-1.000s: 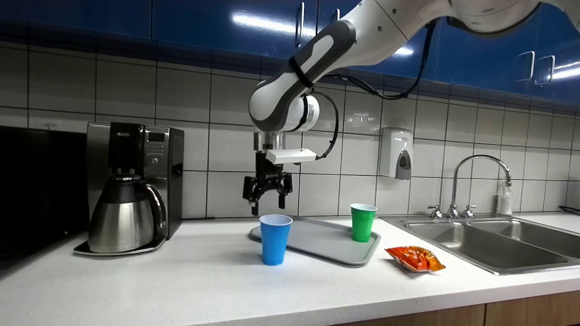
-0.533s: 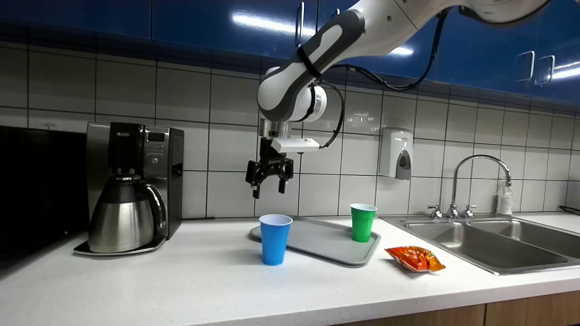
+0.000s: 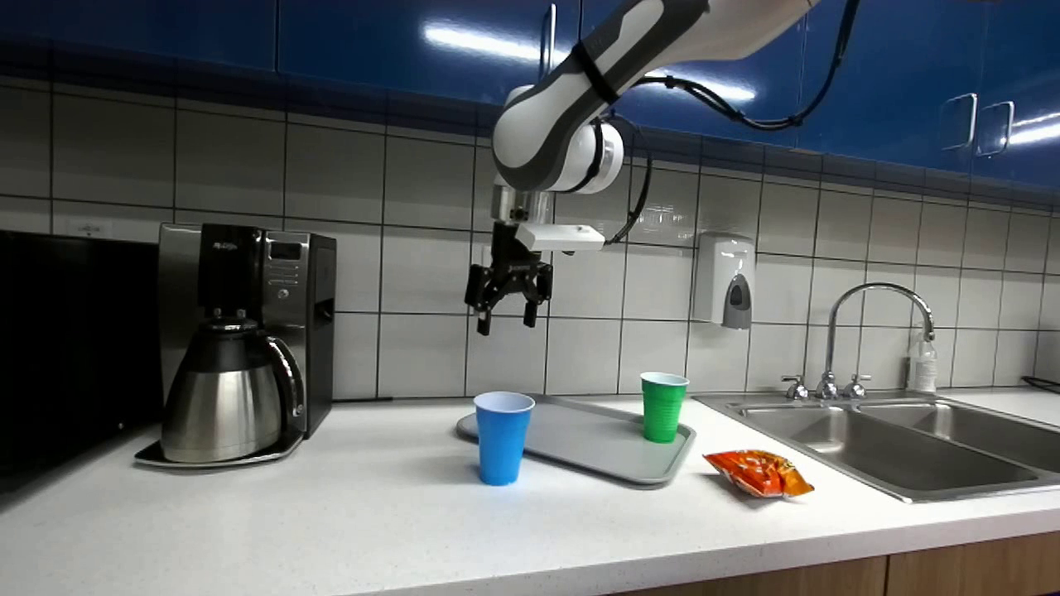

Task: Remove the cups from the tray and put them on the counter.

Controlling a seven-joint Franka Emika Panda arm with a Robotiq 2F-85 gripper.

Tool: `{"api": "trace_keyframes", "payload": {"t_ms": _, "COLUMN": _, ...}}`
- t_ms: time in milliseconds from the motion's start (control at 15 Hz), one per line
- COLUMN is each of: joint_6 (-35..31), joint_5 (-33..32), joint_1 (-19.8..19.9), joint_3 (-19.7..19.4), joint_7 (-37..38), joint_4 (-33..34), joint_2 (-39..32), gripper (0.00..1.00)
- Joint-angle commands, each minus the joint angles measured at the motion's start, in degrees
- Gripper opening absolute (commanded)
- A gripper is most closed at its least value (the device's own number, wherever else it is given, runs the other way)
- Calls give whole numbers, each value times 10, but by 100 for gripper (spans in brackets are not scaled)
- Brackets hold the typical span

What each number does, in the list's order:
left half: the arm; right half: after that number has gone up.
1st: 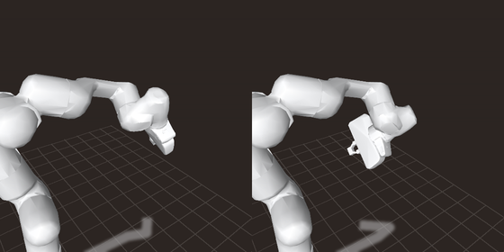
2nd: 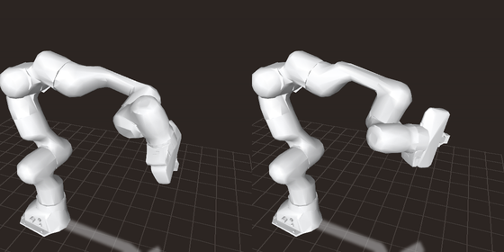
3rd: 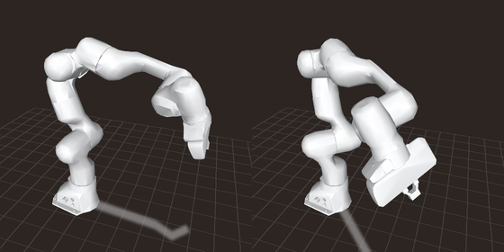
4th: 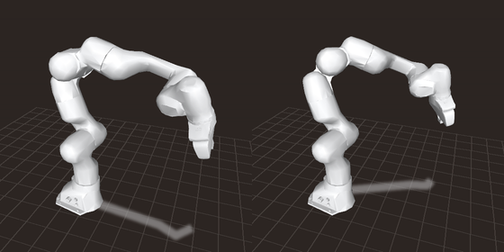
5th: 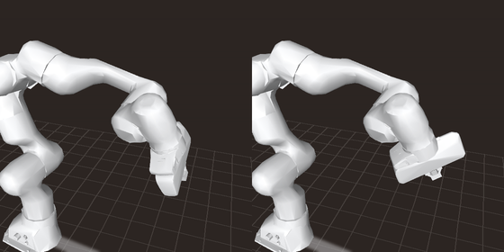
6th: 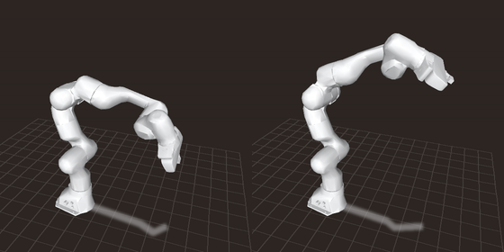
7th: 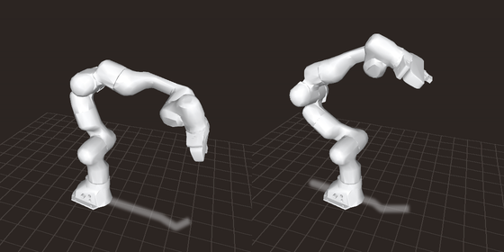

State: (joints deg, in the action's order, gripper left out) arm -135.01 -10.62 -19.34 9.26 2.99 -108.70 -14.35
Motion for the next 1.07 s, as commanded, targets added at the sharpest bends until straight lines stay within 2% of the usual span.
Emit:
{"api": "trace_keyframes", "payload": {"t_ms": 0, "joint_6": -9, "joint_5": -11, "joint_1": 21, "joint_3": 3, "joint_7": -1, "joint_4": -59, "joint_2": 60, "gripper": 100}}
{"api": "trace_keyframes", "payload": {"t_ms": 333, "joint_6": -22, "joint_5": -47, "joint_1": 40, "joint_3": -9, "joint_7": 13, "joint_4": -84, "joint_2": 83, "gripper": 100}}
{"api": "trace_keyframes", "payload": {"t_ms": 1000, "joint_6": -59, "joint_5": -115, "joint_1": 76, "joint_3": -41, "joint_7": 42, "joint_4": -108, "joint_2": 85, "gripper": 100}}
